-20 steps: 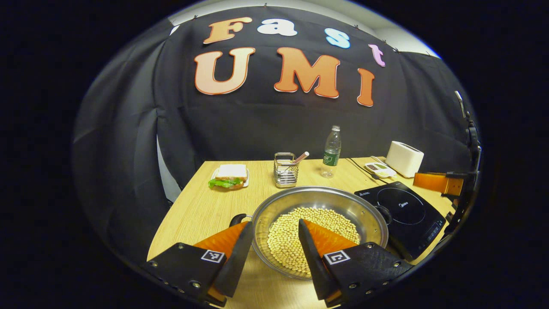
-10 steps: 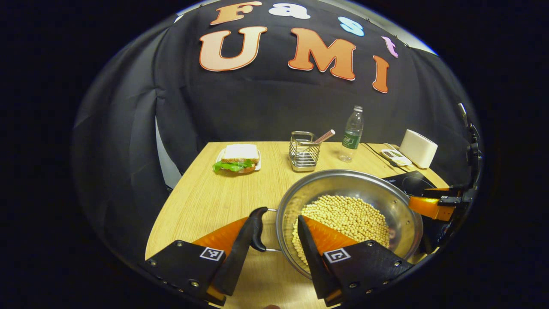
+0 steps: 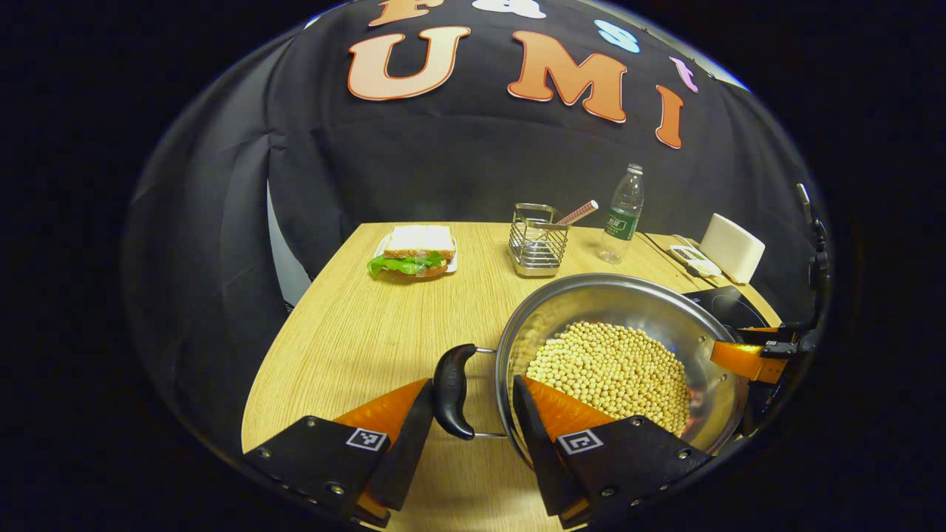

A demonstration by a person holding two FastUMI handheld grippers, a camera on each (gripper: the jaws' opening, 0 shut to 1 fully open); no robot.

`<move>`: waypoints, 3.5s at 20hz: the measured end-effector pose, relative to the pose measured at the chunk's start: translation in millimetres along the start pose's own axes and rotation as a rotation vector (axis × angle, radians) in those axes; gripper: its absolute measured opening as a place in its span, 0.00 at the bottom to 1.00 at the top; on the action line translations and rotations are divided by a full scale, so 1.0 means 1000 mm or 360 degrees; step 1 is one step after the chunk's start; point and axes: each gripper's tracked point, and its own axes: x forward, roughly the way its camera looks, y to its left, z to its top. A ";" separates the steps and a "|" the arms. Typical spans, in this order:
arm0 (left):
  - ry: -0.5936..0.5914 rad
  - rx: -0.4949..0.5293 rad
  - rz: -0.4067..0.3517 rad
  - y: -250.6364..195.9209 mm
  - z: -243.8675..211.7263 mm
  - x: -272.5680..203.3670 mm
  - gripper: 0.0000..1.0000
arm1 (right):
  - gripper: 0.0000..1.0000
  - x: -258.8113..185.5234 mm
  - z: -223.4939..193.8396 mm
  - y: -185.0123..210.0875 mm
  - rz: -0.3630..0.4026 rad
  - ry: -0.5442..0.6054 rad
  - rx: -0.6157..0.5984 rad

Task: First push the handle of the pot to place it horizontally, then grasp the pot with both hands and set it on the induction cooktop.

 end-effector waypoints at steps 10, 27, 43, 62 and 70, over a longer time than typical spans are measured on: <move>0.0034 -0.0156 0.0099 -0.003 -0.002 -0.008 0.48 | 0.51 -0.004 0.006 0.003 0.0062 0.0038 0.0057; -0.0124 -0.0130 0.0061 -0.009 0.023 -0.051 0.47 | 0.51 -0.076 0.044 -0.085 0.0056 -0.0154 0.0104; -0.0080 -0.0069 -0.0097 -0.012 0.021 -0.034 0.48 | 0.51 -0.094 0.038 -0.212 -0.0065 -0.0195 0.0204; -0.0095 -0.0091 -0.0144 -0.005 0.042 -0.039 0.55 | 0.58 -0.076 0.018 -0.292 -0.0004 -0.0175 0.0241; -0.0562 -0.0036 0.0037 0.008 0.141 -0.131 0.80 | 0.96 -0.180 0.111 -0.321 0.0029 -0.0592 0.0166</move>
